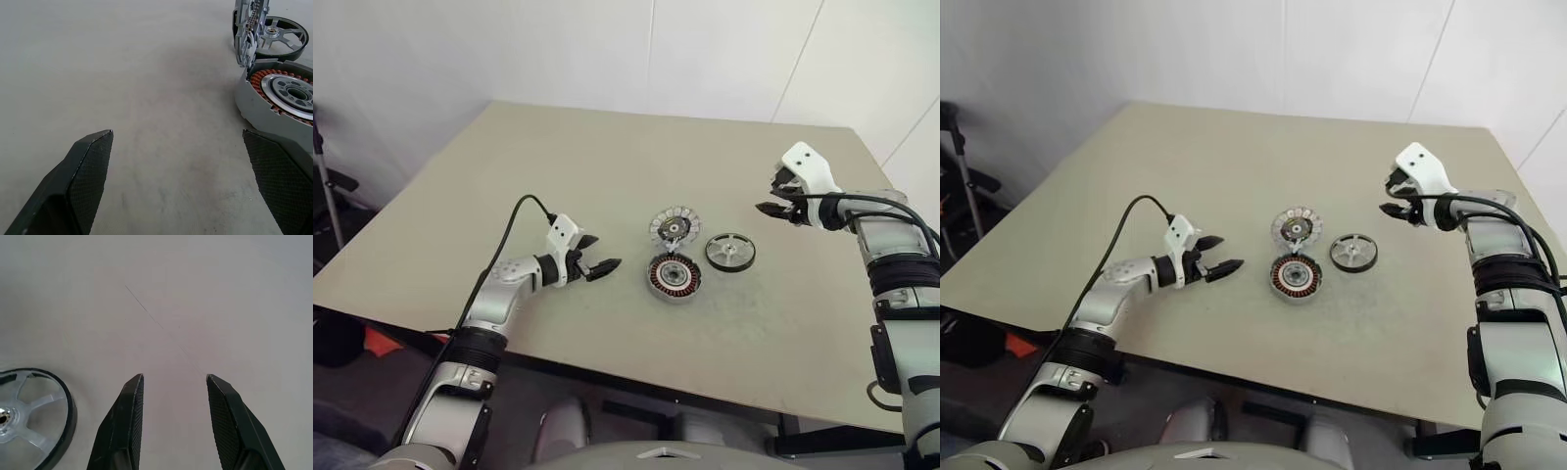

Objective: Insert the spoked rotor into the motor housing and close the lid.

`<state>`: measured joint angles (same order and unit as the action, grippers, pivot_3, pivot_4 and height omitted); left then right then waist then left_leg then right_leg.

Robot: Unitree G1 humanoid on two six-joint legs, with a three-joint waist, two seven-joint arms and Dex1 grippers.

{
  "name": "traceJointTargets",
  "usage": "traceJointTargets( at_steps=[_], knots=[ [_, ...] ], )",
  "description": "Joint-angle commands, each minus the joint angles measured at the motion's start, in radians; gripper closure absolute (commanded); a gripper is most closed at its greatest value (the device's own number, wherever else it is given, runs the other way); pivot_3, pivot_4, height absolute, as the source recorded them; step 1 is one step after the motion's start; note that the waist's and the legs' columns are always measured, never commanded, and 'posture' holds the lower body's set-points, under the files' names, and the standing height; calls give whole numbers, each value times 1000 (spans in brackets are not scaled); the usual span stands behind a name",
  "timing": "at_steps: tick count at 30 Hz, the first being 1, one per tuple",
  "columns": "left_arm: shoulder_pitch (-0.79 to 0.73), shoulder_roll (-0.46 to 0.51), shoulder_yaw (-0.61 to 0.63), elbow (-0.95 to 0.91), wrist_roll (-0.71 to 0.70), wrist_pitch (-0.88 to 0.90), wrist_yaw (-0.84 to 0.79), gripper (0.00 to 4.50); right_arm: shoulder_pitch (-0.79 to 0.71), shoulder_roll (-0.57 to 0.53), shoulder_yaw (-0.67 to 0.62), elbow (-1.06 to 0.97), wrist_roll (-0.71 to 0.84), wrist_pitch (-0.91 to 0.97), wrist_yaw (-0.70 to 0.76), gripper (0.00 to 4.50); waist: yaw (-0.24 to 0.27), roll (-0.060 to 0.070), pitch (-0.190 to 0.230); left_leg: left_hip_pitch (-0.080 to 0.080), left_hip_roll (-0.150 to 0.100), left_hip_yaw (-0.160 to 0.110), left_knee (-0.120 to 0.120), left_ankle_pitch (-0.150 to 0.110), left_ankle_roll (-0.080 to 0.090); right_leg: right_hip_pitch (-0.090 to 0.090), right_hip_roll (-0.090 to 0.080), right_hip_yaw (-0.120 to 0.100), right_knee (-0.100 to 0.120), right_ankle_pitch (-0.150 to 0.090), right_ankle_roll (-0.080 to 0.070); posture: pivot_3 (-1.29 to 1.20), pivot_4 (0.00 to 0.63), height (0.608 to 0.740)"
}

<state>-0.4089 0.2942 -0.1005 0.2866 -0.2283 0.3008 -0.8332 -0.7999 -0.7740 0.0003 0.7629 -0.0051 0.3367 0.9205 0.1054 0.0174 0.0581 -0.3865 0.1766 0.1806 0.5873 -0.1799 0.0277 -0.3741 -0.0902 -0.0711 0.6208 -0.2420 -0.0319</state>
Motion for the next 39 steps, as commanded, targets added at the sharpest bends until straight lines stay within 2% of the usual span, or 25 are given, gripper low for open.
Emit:
traceJointTargets(
  at_steps=[1, 4, 9, 17, 24, 39],
  knots=[
    [-4, 6, 7, -33, -5, -15, -1, 0, -12, -25, -75, -7, 75, 138, 19, 2229, 0, 0, 0, 0, 0, 0, 0, 0, 0, 0, 0, 0, 0, 0, 0, 0, 0, 740],
    [0, 5, 5, -35, -5, -16, -1, 0, -18, -47, -128, -9, 128, 271, 24, 2229, 0, 0, 0, 0, 0, 0, 0, 0, 0, 0, 0, 0, 0, 0, 0, 0, 0, 740],
    [4, -5, -1, -28, -3, -21, -1, 0, 48, -86, -178, -60, 250, 559, 132, 2229, 1, 0, 0, 1, 0, 0, 0, 0, 0, 1, 0, 0, 0, 0, 0, 0, 0, 740],
    [8, -14, -9, -22, 2, -26, -3, 0, 158, -87, -259, -149, 394, 862, 126, 2229, 0, 1, 0, 3, 0, 0, 0, 1, -1, 3, 0, 0, 1, 0, 0, 0, 0, 740],
    [10, -11, -11, -21, 5, -28, -4, 0, 156, -31, -365, -180, 471, 974, 12, 2229, 4, 1, 0, 4, 0, 0, 0, 1, -2, 3, 0, 0, 1, 0, 0, 0, 0, 740],
    [9, 7, -10, -19, 9, -31, -5, 0, 229, 43, -410, -257, 550, 1002, -96, 2229, 24, 1, 0, 5, 0, 0, -2, 2, -3, 3, 0, 0, 0, 0, 0, 0, 0, 740]
  ],
)
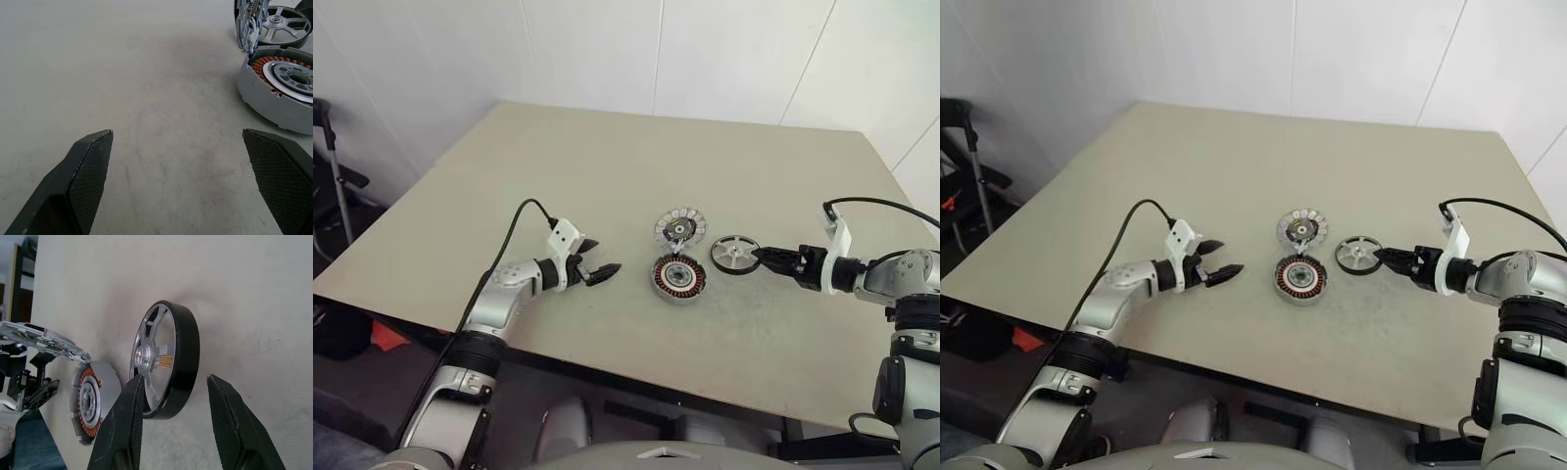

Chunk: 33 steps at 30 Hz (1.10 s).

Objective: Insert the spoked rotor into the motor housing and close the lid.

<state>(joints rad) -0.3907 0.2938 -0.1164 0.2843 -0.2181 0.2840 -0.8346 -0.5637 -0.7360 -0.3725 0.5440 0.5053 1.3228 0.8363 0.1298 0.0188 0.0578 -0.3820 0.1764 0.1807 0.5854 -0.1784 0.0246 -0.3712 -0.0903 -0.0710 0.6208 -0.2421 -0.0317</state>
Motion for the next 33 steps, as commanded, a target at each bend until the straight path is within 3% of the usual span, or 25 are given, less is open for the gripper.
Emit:
traceJointTargets(
  at_steps=[1, 3, 9, 14, 25, 33],
  knots=[
    [-10, 9, 3, -15, 2, -16, -3, 0, -7, 10, -43, -43, 48, 24, -18, 2229, 0, 0, 0, 0, 0, 0, 0, 0, 0, 0, 0, 0, 0, 0, 0, 0, 0, 740],
    [-9, 10, -2, -9, 12, -21, -1, 0, -1, 26, -55, -62, 63, 43, -34, 2229, -1, 0, 0, 1, 0, 0, -1, 1, -1, 0, 0, 0, 0, 0, 0, 0, 0, 740],
    [-9, 10, 2, -7, 13, -22, -3, 0, 44, 67, -67, -123, 87, 64, -76, 4154, 0, 0, 0, 1, 0, 0, -4, 3, -4, -1, 0, 0, -1, 0, 0, 0, 0, 740],
    [-10, 11, 2, -7, 14, -22, -5, 0, 48, 84, -79, -137, 98, 64, -107, 4207, 0, 0, 0, 2, 0, 0, -5, 4, -7, 0, 0, 0, -1, 0, 0, 0, 0, 740],
    [-10, 4, -5, -3, 17, -22, -8, 0, -93, 39, -292, 37, 142, 110, -211, 4207, 2, 0, 0, 2, -1, 0, -7, 6, -9, -1, 0, 0, -1, 0, 0, 0, 0, 740],
    [-14, -4, -9, 8, 18, -26, -15, 0, -8, -46, -262, -170, 344, 289, -36, 4207, 11, 0, 0, 2, -1, 0, -8, 6, -9, -1, 0, 0, -2, 0, 0, 0, 0, 740]
  ],
)
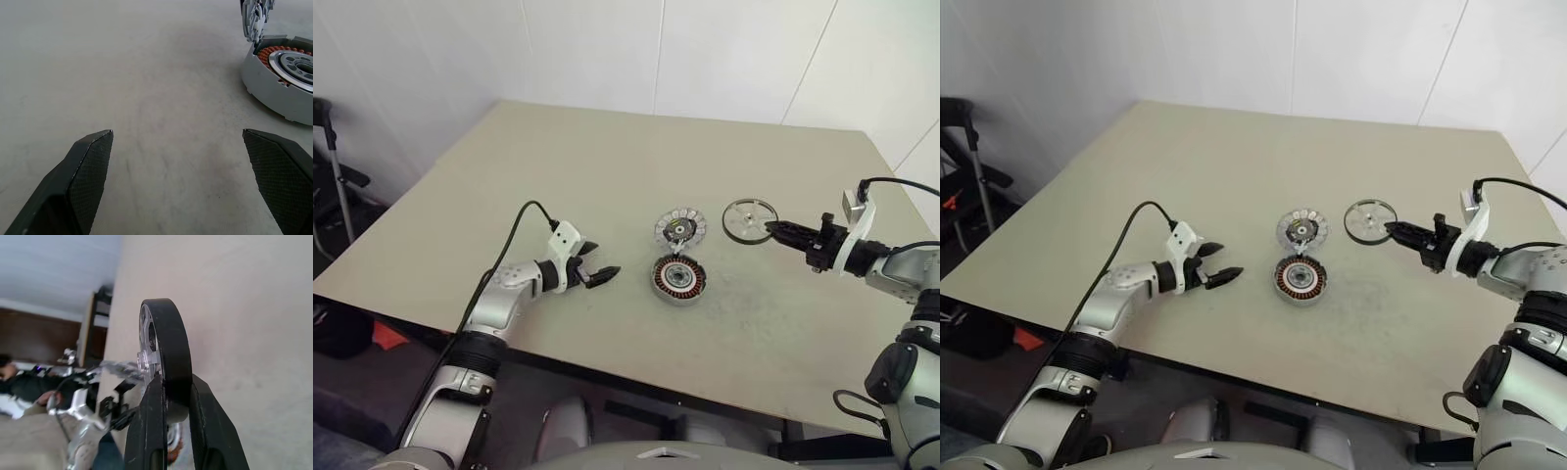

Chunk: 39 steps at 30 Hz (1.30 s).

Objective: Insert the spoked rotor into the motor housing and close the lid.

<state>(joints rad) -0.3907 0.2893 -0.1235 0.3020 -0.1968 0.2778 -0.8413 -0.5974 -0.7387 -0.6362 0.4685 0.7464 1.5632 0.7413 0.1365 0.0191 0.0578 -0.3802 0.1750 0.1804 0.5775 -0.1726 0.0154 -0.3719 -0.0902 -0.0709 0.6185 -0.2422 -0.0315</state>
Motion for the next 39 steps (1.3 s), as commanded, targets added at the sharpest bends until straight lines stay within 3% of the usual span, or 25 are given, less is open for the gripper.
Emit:
traceJointTargets(
  at_steps=[1, 6, 14, 27, 39],
  knots=[
    [-14, -1, -3, -8, -3, -20, -10, 0, 46, -58, 13, -111, 138, 51, 75, 4207, 10, 0, 0, 0, 0, 0, 0, 0, 0, 0, 0, 0, 0, 0, 0, 0, 0, 740],
    [-20, -11, -11, 6, -1, -26, -17, 0, 172, -109, 106, -210, 325, 51, 96, 4207, 22, 0, 0, 2, 0, 0, 0, 0, 0, 2, 0, 0, -2, 0, 0, 0, 0, 740],
    [-27, -13, -12, 10, -1, -26, -19, 0, 257, -20, 189, -290, 465, 51, -49, 4207, 20, 0, 0, 2, 1, -1, 0, 0, 0, 3, 0, 0, -2, 0, 1, 0, 0, 740],
    [-19, -6, 4, -49, -26, 7, -10, 0, 181, 132, 224, -226, 358, 38, -176, 4207, 17, 1, 0, 1, 0, -1, -1, 0, -1, 2, 0, 0, -2, 0, 1, 0, 0, 740],
    [-19, 0, 2, -62, -29, 15, -12, 0, 191, 201, 215, -206, 252, 30, -209, 4207, 17, 0, 0, 0, 0, -1, -1, 1, -1, 1, 0, 0, -2, 0, 1, 0, 0, 740]
  ],
)
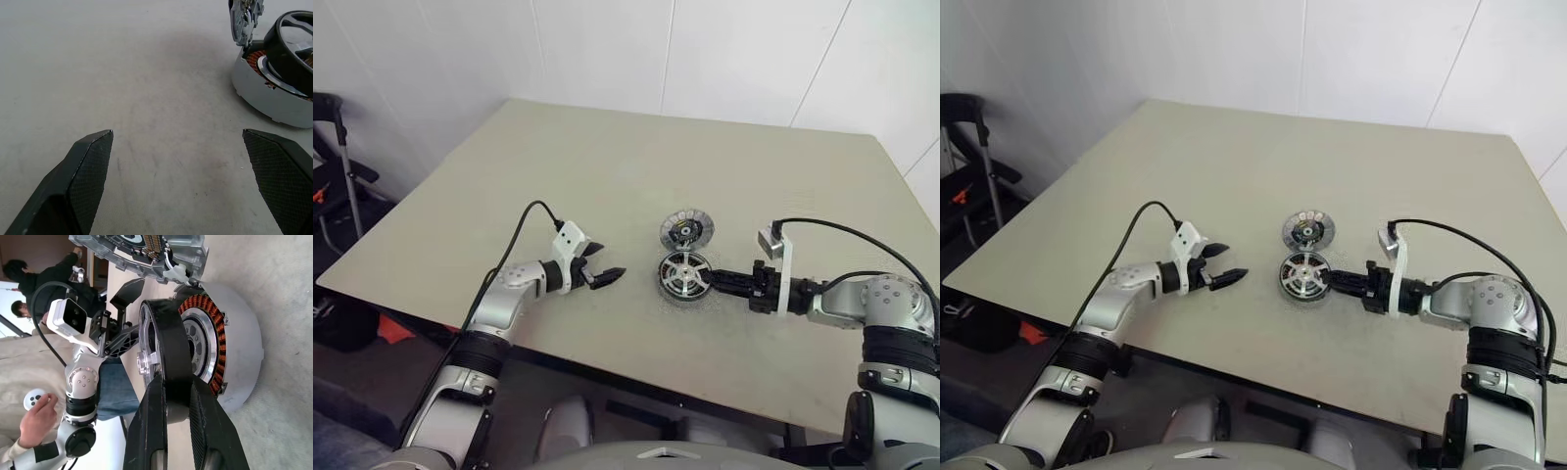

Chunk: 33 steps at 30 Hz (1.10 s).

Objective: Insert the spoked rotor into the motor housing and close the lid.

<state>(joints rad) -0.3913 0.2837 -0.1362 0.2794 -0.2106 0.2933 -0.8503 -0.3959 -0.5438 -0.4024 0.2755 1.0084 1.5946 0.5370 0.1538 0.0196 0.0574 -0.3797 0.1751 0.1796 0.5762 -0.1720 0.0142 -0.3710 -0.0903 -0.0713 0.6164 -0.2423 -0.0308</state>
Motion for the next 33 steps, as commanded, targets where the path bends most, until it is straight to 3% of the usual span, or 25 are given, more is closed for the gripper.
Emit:
traceJointTargets(
  at_steps=[1, 33],
  knots=[
    [-21, 4, 14, -40, -17, -1, -4, 0, -11, 10, -17, -13, -13, -3, -5, 4207, 0, 0, 0, 0, 0, 0, 0, 0, 0, 0, 0, 0, 0, 0, 0, 0, 0, 740],
    [1, -5, 4, -122, -95, 59, -74, 0, -46, -19, -68, 12, -71, -12, 22, 4207, 2, 0, 0, 1, 0, 0, 0, 1, -1, 1, 0, 0, 0, 0, 0, 0, 0, 740]
  ],
)
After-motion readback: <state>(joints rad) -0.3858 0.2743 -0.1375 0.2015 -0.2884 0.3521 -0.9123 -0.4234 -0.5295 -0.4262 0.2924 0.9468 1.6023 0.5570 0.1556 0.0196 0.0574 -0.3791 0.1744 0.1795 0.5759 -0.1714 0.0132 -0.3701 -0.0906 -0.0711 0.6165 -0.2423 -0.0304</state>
